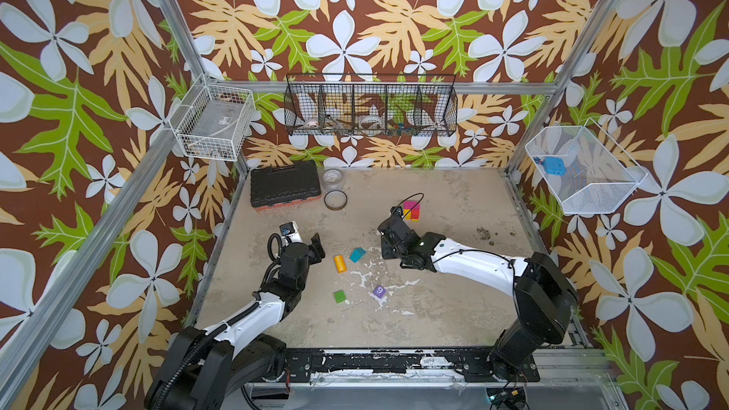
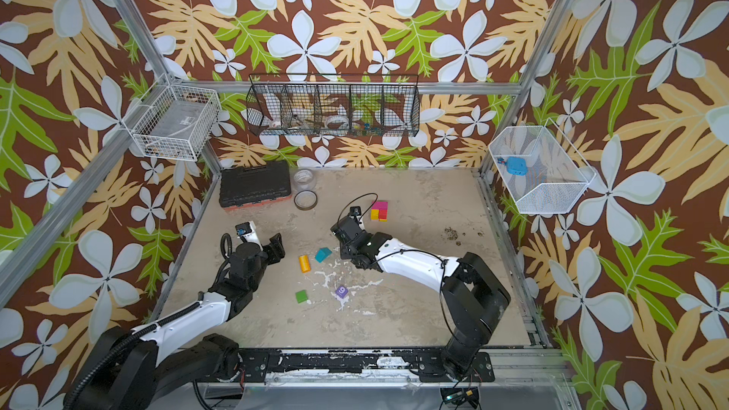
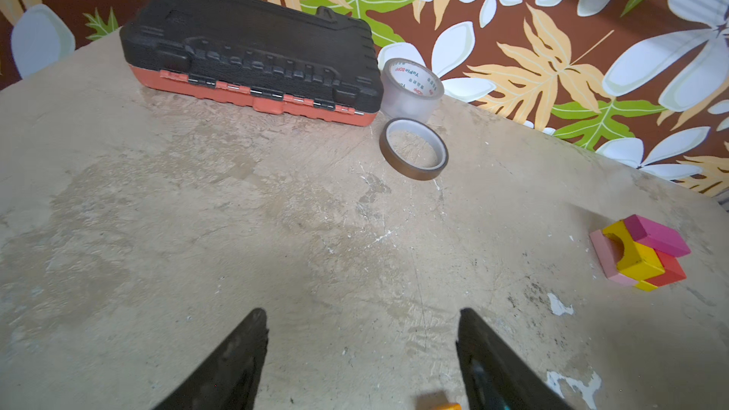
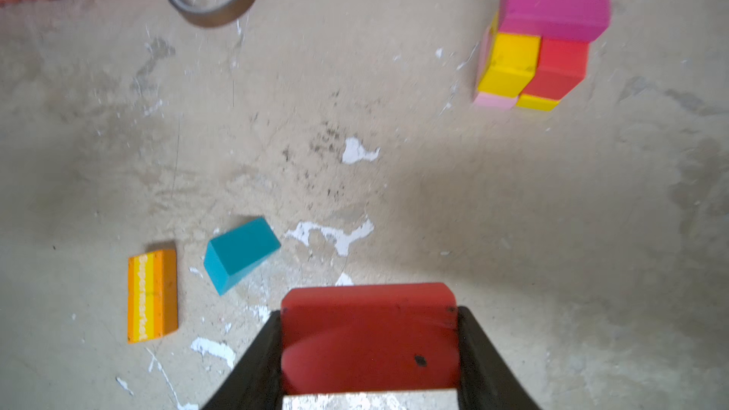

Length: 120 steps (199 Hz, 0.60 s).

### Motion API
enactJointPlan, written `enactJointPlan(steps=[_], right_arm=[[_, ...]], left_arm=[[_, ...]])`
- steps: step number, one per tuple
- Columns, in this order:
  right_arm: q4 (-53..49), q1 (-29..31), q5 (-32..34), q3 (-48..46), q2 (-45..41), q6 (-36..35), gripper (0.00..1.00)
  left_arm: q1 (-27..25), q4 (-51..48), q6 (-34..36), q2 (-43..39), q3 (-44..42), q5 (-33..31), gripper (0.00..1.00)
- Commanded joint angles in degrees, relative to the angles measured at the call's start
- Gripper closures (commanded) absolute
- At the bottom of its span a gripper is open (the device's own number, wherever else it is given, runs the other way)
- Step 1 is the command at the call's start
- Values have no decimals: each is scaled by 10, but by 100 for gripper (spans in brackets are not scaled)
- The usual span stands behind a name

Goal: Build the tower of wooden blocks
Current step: 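Lift the red block with the right gripper and carry it over the stack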

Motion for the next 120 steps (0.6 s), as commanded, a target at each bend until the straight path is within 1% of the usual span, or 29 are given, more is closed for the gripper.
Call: enactJointPlan(steps=[1, 40, 63, 120], right_arm=[[-21, -23, 23, 27, -3, -13, 65], [-51, -89, 25, 64, 21, -17, 67], [-47, -126, -3, 75, 42, -25, 69], [-61, -159, -21, 146, 119, -49, 69]], left_arm=[[1, 23, 10, -4, -4, 8, 22], [0, 25, 9, -8, -7, 6, 20], [1, 25, 9, -6, -6, 6, 21], [1, 24, 9, 0, -3, 5, 20]])
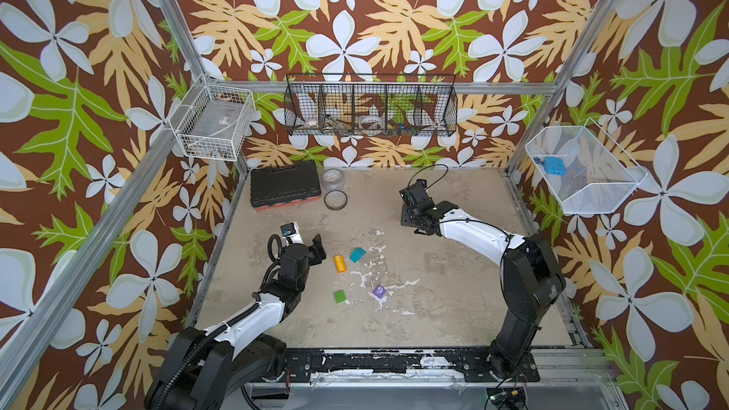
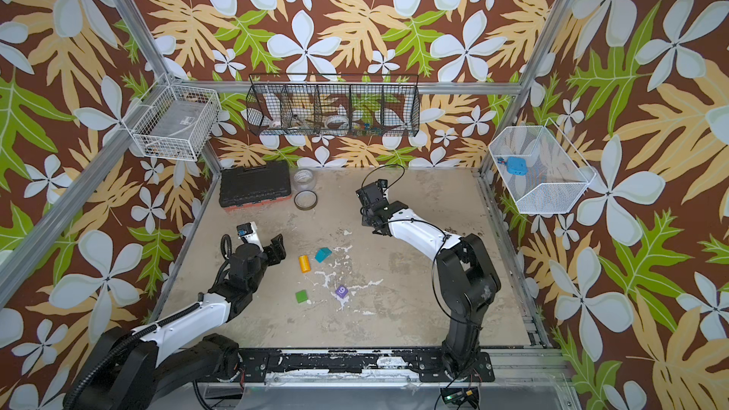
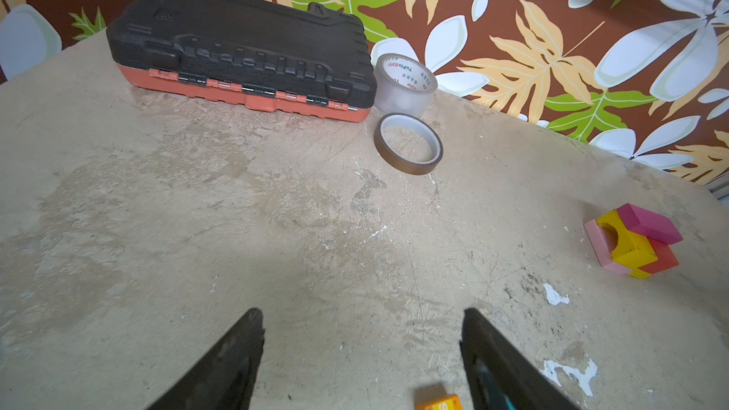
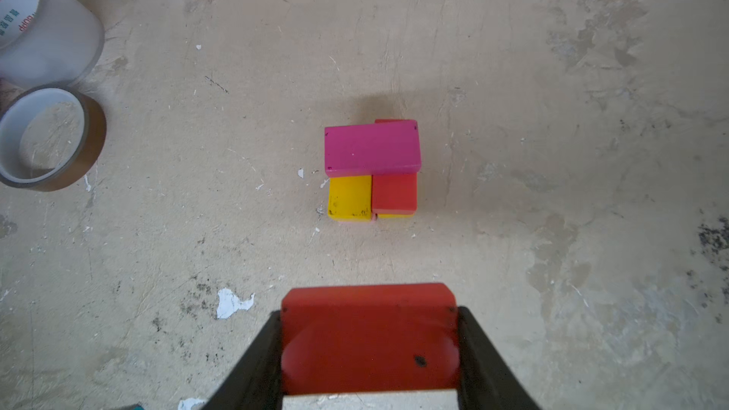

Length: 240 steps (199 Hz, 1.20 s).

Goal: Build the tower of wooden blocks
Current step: 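Lift the red block with the right gripper and carry it over the stack, then lower the red block onto the magenta block with the right gripper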

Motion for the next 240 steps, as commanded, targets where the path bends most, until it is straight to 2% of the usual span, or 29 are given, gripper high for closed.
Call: enactJointPlan(steps=[1, 66, 140, 240], right_arm=[[-13, -9, -10, 24, 22, -17, 69], [-42, -17, -11, 110, 101, -35, 69], [-51, -30, -8, 126, 129, -40, 67], [-59, -35, -11, 143, 147, -44, 56]], left_arm=[[1, 21, 2, 1, 4, -2, 20], [1, 18, 1, 8, 8, -2, 21], [1, 14, 1, 19, 15, -2, 22], [1, 12, 1, 24, 18, -1, 23]])
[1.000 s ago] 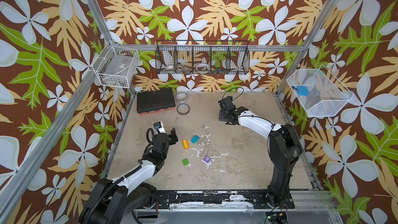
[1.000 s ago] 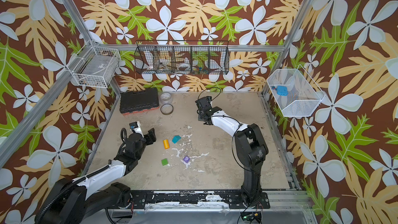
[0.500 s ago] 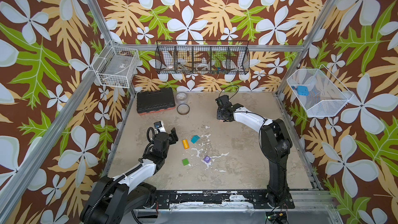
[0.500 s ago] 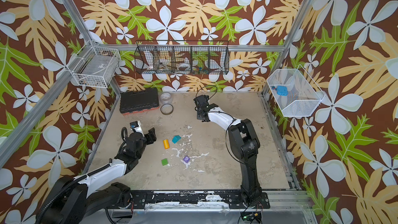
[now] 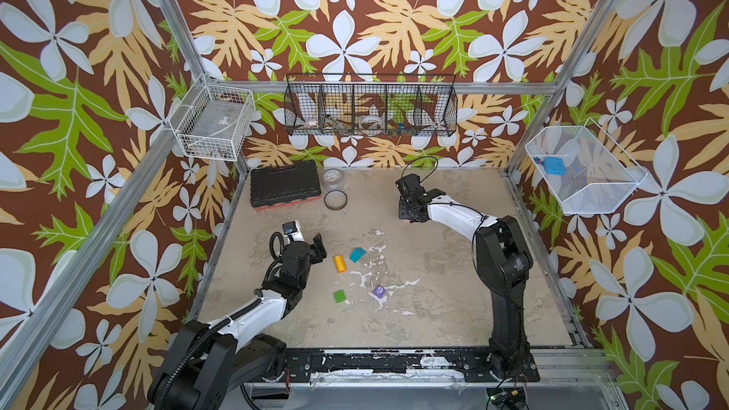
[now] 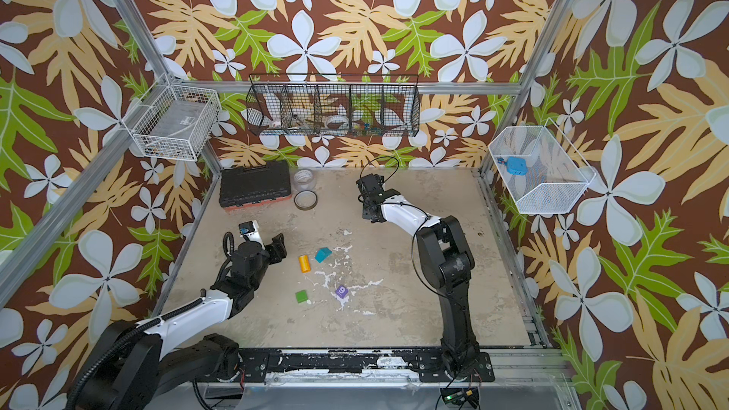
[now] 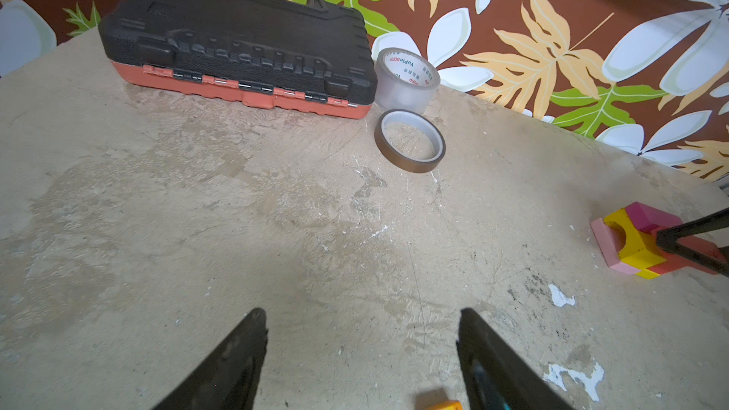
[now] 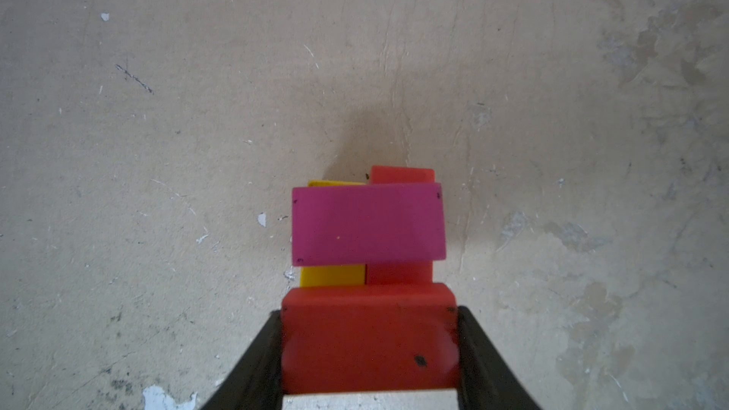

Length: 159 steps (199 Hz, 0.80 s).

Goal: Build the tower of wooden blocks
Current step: 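Lower the red block onto the magenta block with the right gripper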

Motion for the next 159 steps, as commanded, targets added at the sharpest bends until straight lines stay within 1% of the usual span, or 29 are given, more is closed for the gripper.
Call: enactJointPlan(steps=[1, 24, 54, 103, 159], right_arm=[[-7, 0, 5, 9, 5, -4, 56], [-11, -1, 4, 14, 12, -4, 52], [-10, -3, 0, 17, 15, -4, 51], [-11, -6, -1, 18, 16, -4, 44], [-10, -7, -5, 22, 21, -2, 41]], left_arm=[[1, 12, 1, 1, 5, -1, 23], [1, 12, 1, 2, 6, -1, 23], [1, 12, 2, 3, 7, 0, 23], [1, 11, 2, 5, 7, 2, 24], [1, 11, 2, 5, 8, 3, 24]])
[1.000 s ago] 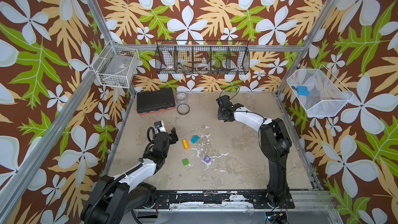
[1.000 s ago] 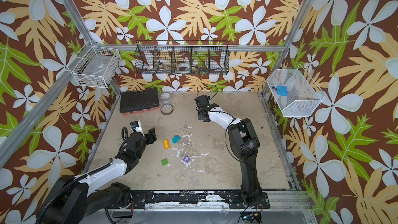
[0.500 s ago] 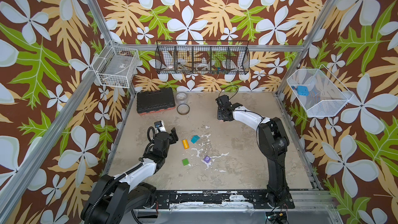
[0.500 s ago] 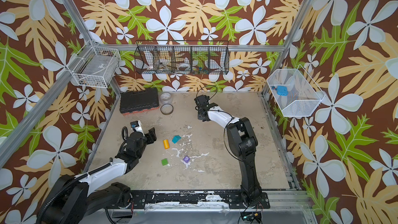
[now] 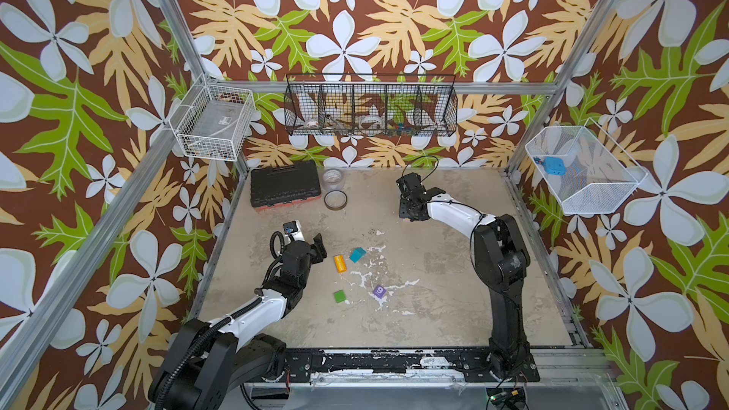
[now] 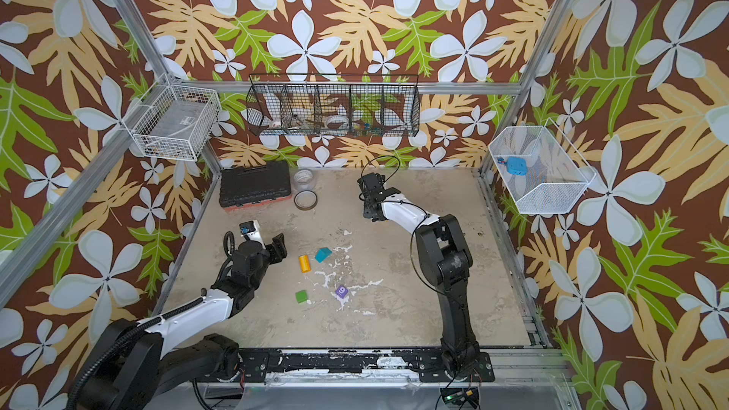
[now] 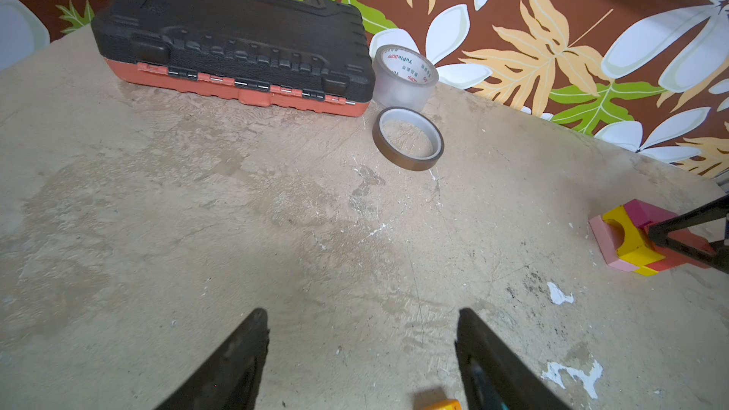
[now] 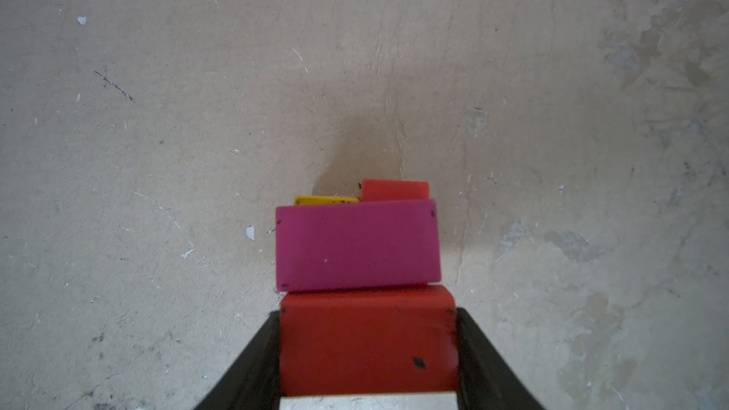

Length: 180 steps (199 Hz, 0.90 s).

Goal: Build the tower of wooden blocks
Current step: 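Lower the red block onto the magenta block with the right gripper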

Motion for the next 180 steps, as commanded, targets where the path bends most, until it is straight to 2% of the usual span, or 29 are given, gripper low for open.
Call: enactJointPlan(steps=[1, 137, 180], right_arm=[[-4, 0, -4, 5, 6, -2, 41], [-9, -5, -7, 18, 18, -1, 35], [-6, -5, -5, 13, 12, -2, 27]], left_arm=[[1, 12, 2, 1, 5, -2, 24], [0, 11, 3, 3, 7, 1, 24], [1, 11, 3, 4, 7, 2, 24]])
